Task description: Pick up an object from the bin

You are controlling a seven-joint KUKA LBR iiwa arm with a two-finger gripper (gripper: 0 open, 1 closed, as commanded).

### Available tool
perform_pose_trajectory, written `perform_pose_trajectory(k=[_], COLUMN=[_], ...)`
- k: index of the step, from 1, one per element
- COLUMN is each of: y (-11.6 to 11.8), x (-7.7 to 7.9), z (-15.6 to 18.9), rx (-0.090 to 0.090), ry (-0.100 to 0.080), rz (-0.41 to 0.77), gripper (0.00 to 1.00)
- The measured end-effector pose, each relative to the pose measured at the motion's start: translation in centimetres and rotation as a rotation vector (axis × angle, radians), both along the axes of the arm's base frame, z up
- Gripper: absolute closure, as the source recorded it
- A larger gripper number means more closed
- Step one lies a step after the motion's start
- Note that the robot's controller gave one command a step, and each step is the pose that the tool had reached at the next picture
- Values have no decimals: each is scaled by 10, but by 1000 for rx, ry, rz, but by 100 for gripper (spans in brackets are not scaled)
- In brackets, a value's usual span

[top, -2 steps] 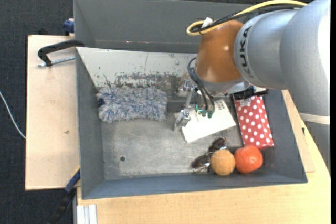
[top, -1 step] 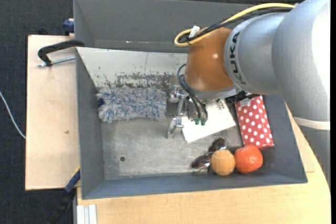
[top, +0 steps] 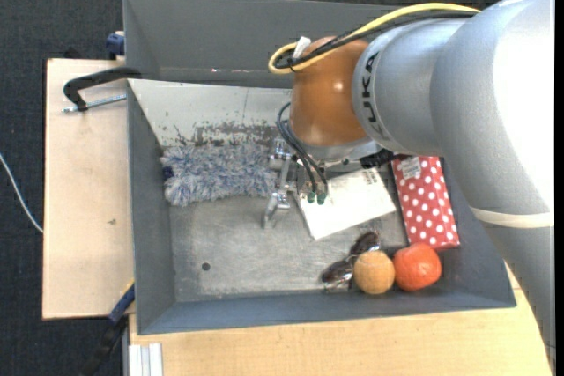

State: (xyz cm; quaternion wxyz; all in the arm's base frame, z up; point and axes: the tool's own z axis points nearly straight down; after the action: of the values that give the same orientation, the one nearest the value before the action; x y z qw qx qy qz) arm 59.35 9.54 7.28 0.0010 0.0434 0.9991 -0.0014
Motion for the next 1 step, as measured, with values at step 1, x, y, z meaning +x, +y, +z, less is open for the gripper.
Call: perform_pose_trajectory(k=[1], y=[13], x=[2], z=[3], rx=[-10], ry=[-7], rz=[-36], gripper=[100])
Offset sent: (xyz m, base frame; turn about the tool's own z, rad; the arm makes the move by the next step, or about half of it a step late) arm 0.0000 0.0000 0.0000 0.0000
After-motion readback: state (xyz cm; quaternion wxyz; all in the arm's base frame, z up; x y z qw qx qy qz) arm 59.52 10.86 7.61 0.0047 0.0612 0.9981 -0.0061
